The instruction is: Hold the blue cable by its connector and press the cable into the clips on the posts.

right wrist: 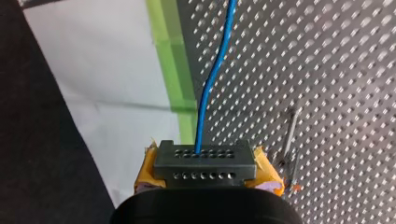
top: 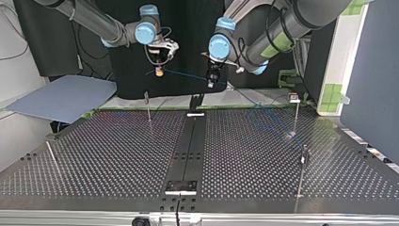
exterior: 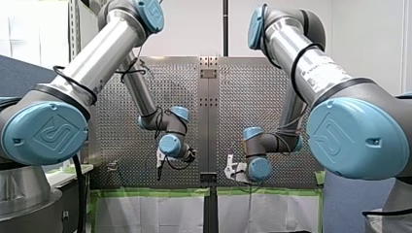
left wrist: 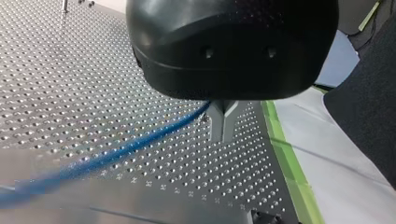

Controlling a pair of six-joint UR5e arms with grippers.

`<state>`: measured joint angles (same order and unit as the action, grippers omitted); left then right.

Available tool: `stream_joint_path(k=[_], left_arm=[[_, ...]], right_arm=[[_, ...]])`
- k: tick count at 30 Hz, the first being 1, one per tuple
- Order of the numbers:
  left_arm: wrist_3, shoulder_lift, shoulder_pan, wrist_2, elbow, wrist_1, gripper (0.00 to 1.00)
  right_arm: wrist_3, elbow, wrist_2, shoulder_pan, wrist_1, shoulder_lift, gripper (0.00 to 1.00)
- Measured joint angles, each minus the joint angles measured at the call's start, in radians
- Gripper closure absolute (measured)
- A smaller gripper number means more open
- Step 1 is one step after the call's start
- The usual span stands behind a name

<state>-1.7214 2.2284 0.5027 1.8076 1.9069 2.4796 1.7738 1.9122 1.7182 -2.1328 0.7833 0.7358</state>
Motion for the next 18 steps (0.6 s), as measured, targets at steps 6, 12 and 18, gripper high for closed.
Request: stream_joint_path(k=[6,12,18], left_arm=[[0.000,0.035,0.017,-0.006,0.000,-0.014,1.00],[-0.001,0.087,0.042,-0.013,-0.010,-0.049,1.00],[-0.004,0.113,0.067,-0.014,-0.041,-0.052,1.00]], right_arm=[[0.003,0.052,-0.001,0.029,0.052,-0.004,1.00],[0.006,0.099,-0.013,0.073,0.100,-0.005,1.00],[0.011,0.119,-0.058,0.123,0.150,-0.005,1.00]])
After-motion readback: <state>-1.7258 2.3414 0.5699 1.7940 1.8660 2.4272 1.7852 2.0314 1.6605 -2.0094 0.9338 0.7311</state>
